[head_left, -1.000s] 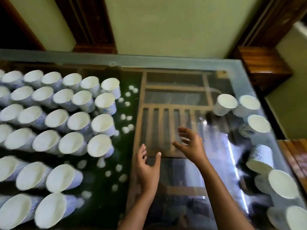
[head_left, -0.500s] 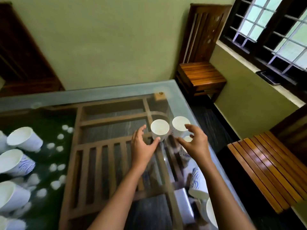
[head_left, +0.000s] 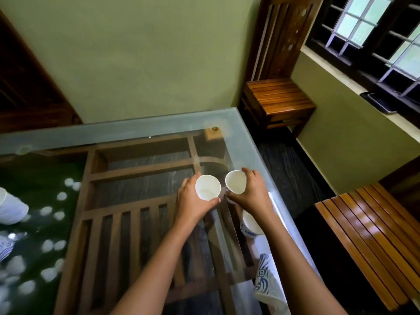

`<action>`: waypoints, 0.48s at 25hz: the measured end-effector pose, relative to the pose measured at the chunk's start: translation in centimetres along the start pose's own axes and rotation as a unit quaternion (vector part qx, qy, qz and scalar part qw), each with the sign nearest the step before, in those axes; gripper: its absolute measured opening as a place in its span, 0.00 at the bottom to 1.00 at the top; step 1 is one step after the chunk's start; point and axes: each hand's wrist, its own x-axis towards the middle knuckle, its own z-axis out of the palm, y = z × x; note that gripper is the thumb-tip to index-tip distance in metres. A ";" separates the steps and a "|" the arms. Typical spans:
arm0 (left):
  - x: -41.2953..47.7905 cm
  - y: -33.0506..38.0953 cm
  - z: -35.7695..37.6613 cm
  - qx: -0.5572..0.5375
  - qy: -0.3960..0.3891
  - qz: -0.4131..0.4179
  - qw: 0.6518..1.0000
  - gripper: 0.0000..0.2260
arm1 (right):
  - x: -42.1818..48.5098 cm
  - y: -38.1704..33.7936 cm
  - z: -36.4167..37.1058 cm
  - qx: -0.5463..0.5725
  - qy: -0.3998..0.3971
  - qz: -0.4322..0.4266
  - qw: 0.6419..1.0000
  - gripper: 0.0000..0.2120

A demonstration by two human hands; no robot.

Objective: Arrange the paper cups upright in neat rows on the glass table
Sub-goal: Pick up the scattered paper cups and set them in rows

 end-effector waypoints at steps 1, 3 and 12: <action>-0.5 -0.4 -0.5 -0.001 0.007 -0.002 1.000 0.36 | -0.4 -0.4 0.1 0.005 0.001 -0.009 1.000 0.37; -2.2 -1.8 -2.1 -0.011 0.018 -0.017 1.000 0.37 | -1.7 -1.6 0.3 0.013 -0.007 -0.032 0.999 0.35; -18.2 -12.3 -13.2 -0.025 0.119 -0.115 0.986 0.36 | -14.9 -12.0 6.0 0.036 -0.139 -0.168 0.975 0.35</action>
